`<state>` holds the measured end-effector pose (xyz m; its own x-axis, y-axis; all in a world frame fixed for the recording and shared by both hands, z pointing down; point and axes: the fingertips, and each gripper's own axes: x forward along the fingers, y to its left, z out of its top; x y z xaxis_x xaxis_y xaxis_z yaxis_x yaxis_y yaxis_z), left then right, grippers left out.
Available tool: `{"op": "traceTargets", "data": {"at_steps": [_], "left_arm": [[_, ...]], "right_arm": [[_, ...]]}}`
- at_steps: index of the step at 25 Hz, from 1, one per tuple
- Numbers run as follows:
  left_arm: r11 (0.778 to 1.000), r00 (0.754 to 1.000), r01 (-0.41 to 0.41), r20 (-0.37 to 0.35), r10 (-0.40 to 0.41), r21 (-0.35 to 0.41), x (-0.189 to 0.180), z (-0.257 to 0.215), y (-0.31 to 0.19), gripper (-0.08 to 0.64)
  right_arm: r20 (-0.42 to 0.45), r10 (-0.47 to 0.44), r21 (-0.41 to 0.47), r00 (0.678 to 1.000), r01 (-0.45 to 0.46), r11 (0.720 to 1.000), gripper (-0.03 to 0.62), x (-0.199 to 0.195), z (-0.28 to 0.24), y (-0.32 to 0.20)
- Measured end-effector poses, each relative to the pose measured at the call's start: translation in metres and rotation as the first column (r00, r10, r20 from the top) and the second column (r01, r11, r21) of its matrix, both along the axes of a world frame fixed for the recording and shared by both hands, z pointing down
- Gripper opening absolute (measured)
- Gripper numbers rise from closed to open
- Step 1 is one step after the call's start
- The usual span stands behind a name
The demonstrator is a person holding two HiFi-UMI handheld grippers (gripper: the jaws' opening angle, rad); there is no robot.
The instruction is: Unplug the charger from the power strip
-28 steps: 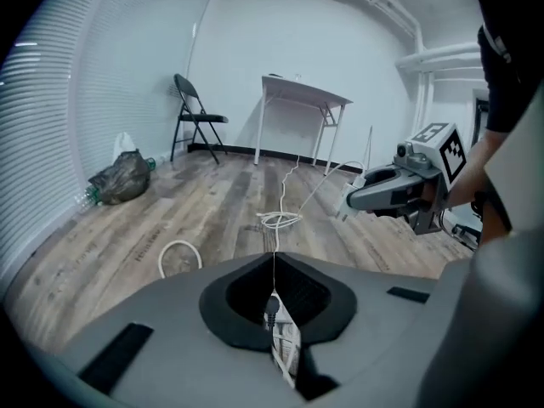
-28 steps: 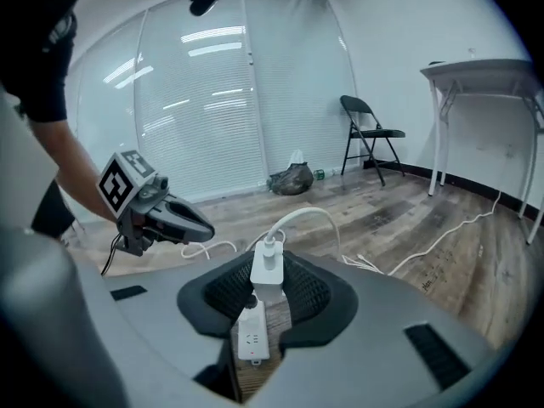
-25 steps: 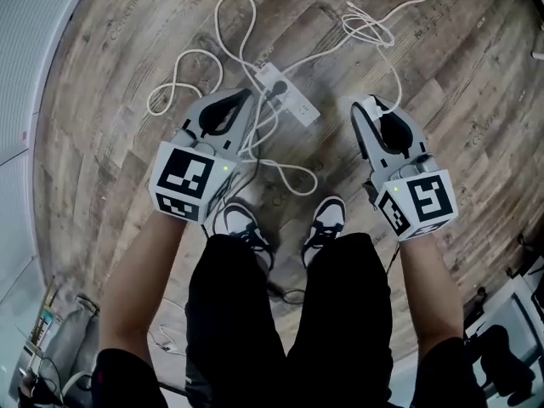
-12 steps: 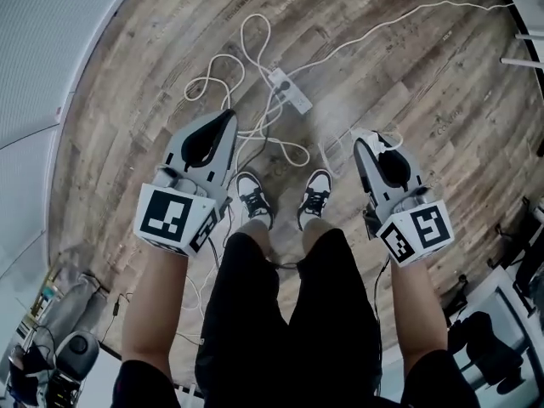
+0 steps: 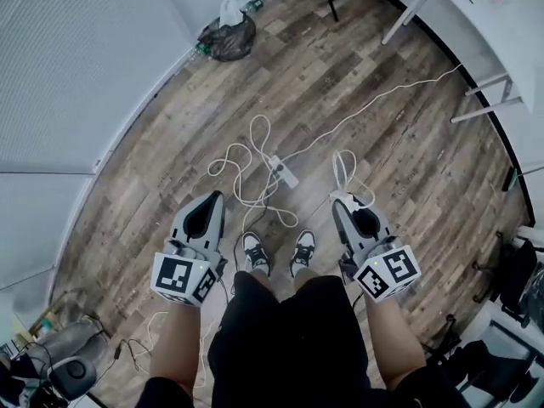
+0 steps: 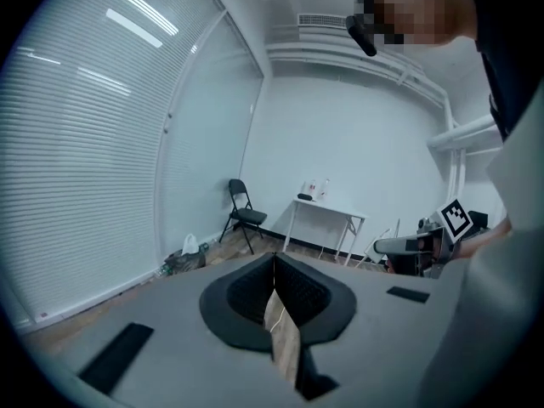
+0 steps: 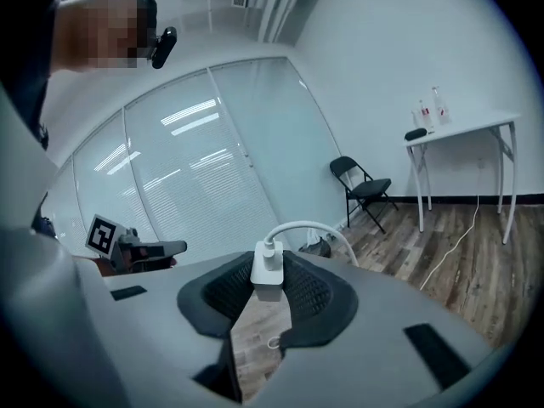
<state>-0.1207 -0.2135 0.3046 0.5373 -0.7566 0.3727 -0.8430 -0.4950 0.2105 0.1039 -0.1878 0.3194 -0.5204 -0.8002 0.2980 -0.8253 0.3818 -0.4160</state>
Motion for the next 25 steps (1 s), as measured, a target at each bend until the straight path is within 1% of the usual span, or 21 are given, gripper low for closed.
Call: {"op": "traceTargets", "data": {"at_steps": [2, 4, 7, 10, 14, 17, 21, 25], "left_arm": [[0.999, 1.0, 0.019, -0.011, -0.019, 0.033, -0.004, -0.047, 0.006, 0.025], [0.998, 1.0, 0.021, -0.014, -0.02, 0.065, -0.004, -0.087, 0.017, 0.025], [0.994, 1.0, 0.022, -0.009, -0.021, 0.11, -0.003, -0.139, 0.032, 0.025], [0.988, 0.999, 0.033, -0.026, -0.029, 0.153, -0.007, -0.181, 0.04, 0.025], [0.98, 0.998, 0.036, -0.05, -0.027, 0.197, -0.016, -0.224, 0.047, 0.025], [0.975, 0.998, 0.031, -0.066, -0.017, 0.222, -0.024, -0.246, 0.056, 0.025], [0.968, 0.997, 0.024, -0.073, -0.006, 0.25, -0.029, -0.26, 0.062, 0.025], [0.968, 0.997, 0.017, -0.082, 0.003, 0.249, -0.024, -0.263, 0.07, 0.025]], "right_arm": [[0.012, 0.01, 0.058, 1.0, -0.011, 0.998, 0.107, 0.004, -0.05, -0.004], [0.016, 0.008, 0.117, 1.0, -0.01, 0.993, 0.107, 0.006, -0.097, -0.003], [-0.008, -0.016, 0.188, 1.0, 0.017, 0.982, 0.107, 0.007, -0.16, 0.005], [-0.045, -0.044, 0.223, 0.998, 0.053, 0.973, 0.107, 0.0, -0.206, 0.015], [-0.077, -0.078, 0.228, 0.994, 0.094, 0.969, 0.107, -0.014, -0.242, 0.035], [-0.067, -0.081, 0.221, 0.994, 0.094, 0.971, 0.107, -0.02, -0.257, 0.053], [-0.06, -0.066, 0.232, 0.996, 0.078, 0.97, 0.108, -0.024, -0.267, 0.066], [-0.069, -0.044, 0.254, 0.997, 0.061, 0.965, 0.107, -0.018, -0.276, 0.074]]}}
